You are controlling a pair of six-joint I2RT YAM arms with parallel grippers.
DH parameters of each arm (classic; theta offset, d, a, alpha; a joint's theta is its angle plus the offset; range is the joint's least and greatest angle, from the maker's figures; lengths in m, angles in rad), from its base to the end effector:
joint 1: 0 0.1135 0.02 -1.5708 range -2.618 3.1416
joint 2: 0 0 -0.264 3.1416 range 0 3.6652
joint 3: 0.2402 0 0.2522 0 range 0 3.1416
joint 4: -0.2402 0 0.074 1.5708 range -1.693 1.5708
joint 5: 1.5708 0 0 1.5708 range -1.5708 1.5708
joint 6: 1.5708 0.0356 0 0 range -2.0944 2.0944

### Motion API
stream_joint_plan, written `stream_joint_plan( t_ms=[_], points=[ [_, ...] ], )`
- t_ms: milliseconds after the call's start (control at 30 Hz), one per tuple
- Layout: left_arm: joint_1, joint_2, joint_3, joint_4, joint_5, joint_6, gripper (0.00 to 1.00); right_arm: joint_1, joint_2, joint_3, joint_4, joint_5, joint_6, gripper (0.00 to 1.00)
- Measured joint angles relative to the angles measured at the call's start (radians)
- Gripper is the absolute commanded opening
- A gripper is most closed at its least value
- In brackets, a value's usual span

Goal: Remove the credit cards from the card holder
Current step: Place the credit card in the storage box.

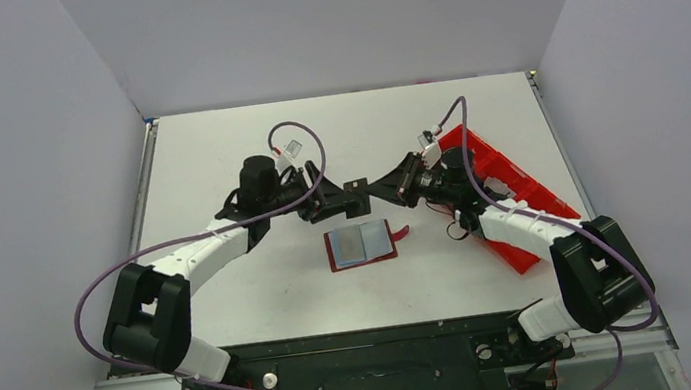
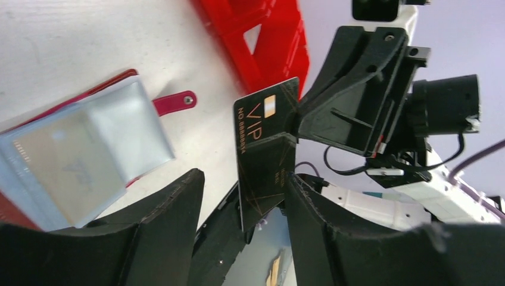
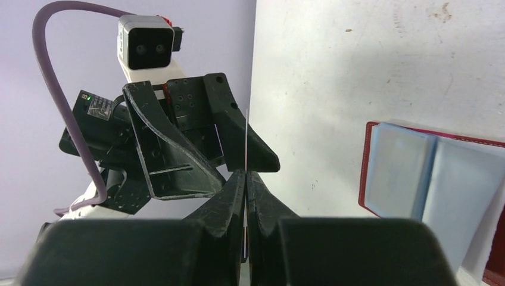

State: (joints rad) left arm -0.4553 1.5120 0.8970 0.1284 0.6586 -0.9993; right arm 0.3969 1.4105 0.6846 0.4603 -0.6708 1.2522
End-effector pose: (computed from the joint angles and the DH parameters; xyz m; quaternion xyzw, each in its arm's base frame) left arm 0.2863 -0.1645 0.2369 -0.0571 0.8256 -0.5315 0.1805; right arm 0.2674 0.1361 0.2296 0.1293 0.7656 0.5986 0.1973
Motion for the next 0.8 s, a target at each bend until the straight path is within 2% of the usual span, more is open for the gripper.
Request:
stream_joint_plan(
  t_ms=[100,167,200,267,333,367,400,433,500,667,800],
  points=[
    [0.002,0.0,-0.029,0.096,0.043,-0.058,0.37,0.01,0.0,0.006,0.011,-0.004,0.009,0.0],
    [0.003,0.003,-0.047,0.153,0.069,-0.098,0.26,0.015,0.0,0.006,0.016,-0.008,0.014,0.0],
    [0.003,0.006,-0.053,0.179,0.082,-0.115,0.15,0.017,0.0,0.006,0.016,-0.008,0.016,0.0],
    [0.005,0.011,-0.063,0.223,0.098,-0.146,0.0,0.018,0.0,0.006,0.018,-0.01,0.017,0.0],
    [0.006,0.013,-0.075,0.263,0.114,-0.171,0.0,0.023,0.0,0.006,0.017,-0.01,0.016,0.04],
    [0.006,0.013,-0.078,0.282,0.121,-0.181,0.0,0.023,0.0,0.006,0.013,-0.01,0.016,0.17],
    [0.006,0.013,-0.081,0.301,0.128,-0.192,0.0,0.023,0.0,0.006,0.01,-0.01,0.016,0.24],
    [0.006,0.013,-0.085,0.322,0.132,-0.201,0.0,0.023,0.0,0.006,0.011,-0.01,0.018,0.37],
    [0.006,0.016,-0.099,0.367,0.143,-0.228,0.0,0.026,-0.002,0.007,0.012,-0.01,0.016,0.47],
    [0.006,0.047,-0.126,0.501,0.177,-0.312,0.0,0.038,-0.017,0.008,0.026,-0.01,0.011,0.48],
    [0.006,0.071,-0.134,0.603,0.195,-0.38,0.0,0.044,-0.019,0.017,0.051,-0.011,0.017,0.39]
  ],
)
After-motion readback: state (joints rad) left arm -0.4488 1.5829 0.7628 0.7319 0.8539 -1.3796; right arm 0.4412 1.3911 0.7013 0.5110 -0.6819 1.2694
